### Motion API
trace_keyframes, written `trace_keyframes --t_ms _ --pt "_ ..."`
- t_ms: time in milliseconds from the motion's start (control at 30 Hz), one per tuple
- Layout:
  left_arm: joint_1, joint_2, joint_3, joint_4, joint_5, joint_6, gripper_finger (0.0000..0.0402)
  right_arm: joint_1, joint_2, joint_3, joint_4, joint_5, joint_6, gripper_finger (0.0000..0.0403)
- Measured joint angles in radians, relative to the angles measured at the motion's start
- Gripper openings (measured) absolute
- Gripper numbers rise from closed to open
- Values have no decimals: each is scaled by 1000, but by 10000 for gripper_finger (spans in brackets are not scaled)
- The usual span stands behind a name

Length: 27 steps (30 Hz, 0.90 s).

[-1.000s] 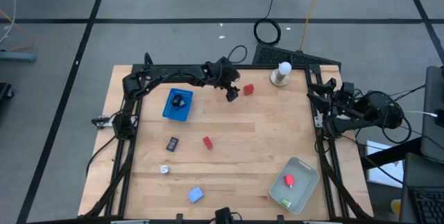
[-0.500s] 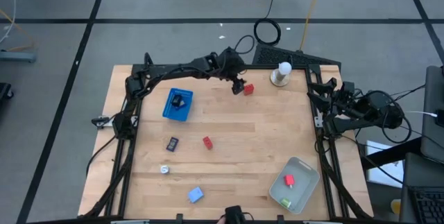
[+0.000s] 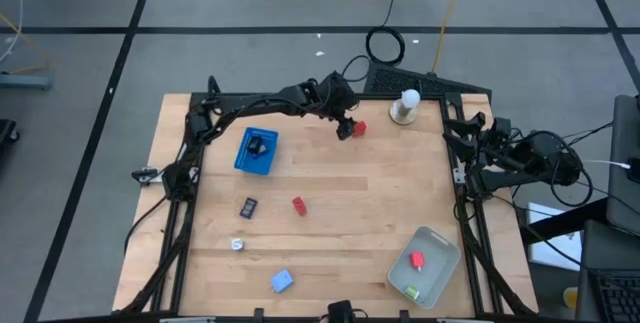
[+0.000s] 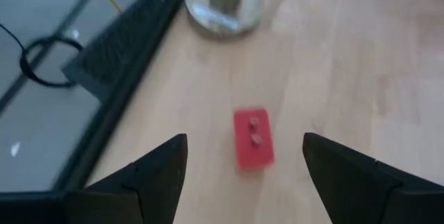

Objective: Pick & Place Office items
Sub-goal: Put the top red charger adapter into the white bin

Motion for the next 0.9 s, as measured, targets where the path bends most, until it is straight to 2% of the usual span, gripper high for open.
trace_keyframes --t_ms 167,567,667,900 --pt "-22 63 100 -69 -6 32 282 0 0 0 0 -2 0 242" --pt "-21 301 566 -175 -8 20 282 0 0 0 -1 -3 0 242" --pt "-21 306 575 -202 -9 20 282 0 0 0 0 -3 0 242" --pt "-19 308 576 -395 -10 22 282 0 0 0 0 -3 0 242"
